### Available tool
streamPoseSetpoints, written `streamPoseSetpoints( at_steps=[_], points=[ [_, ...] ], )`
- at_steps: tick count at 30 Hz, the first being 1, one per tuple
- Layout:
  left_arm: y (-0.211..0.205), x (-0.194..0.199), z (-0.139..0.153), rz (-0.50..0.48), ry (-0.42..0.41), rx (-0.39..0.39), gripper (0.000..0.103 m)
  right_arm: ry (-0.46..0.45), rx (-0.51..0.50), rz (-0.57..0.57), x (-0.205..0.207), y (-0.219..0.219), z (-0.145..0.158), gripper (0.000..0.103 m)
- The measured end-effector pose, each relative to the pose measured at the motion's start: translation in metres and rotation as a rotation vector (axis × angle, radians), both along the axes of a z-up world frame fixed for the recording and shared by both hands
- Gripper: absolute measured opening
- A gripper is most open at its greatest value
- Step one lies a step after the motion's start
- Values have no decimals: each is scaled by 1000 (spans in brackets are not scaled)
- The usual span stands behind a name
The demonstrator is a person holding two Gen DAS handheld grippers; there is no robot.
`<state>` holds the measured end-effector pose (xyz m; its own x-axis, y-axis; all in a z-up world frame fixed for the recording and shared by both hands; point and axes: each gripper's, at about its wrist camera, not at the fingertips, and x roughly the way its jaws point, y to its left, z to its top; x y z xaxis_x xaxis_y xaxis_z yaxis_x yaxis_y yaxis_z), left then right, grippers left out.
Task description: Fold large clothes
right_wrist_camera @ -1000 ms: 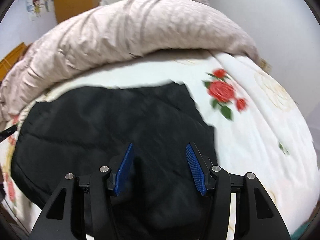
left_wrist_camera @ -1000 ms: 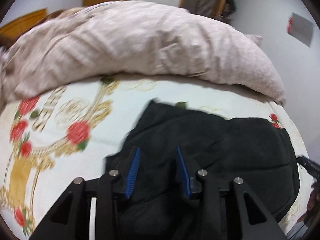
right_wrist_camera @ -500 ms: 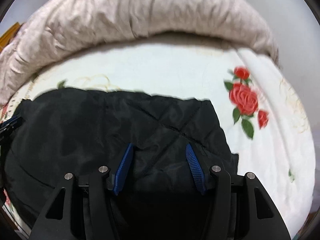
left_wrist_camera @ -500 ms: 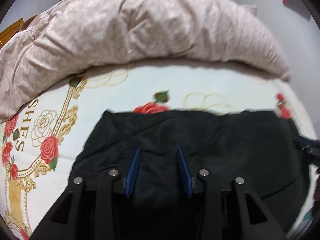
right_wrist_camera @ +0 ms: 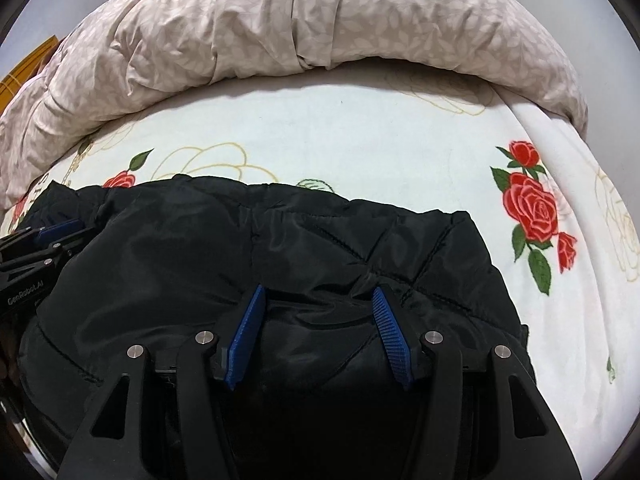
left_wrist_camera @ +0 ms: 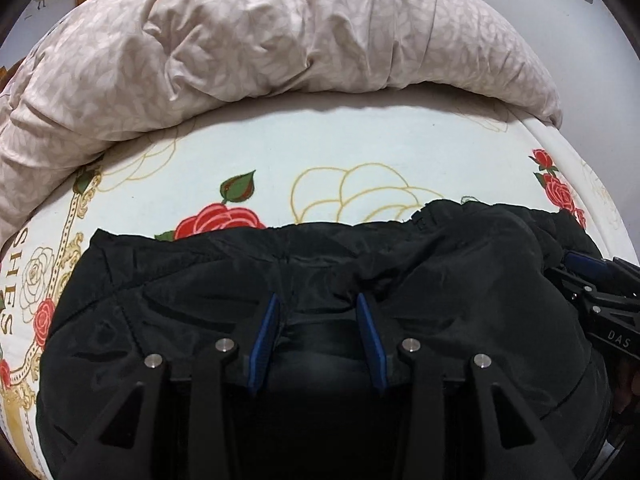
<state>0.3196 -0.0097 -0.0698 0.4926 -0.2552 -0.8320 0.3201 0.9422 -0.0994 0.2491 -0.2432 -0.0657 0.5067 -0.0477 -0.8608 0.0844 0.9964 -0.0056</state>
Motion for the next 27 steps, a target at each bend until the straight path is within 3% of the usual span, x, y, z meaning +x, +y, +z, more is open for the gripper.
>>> streamPoseSetpoints(
  at_steps=[14, 21, 27],
  points=[
    [-1, 0, -4, 0, -22, 0, 43, -31, -16, 5, 2, -2, -6, 56],
    [10, -16, 24, 9, -43, -23, 43, -47, -34, -1, -16, 2, 20, 56],
    [62, -49, 49, 62, -118, -28, 43, -77, -39, 5, -54, -4, 43, 56]
  ],
)
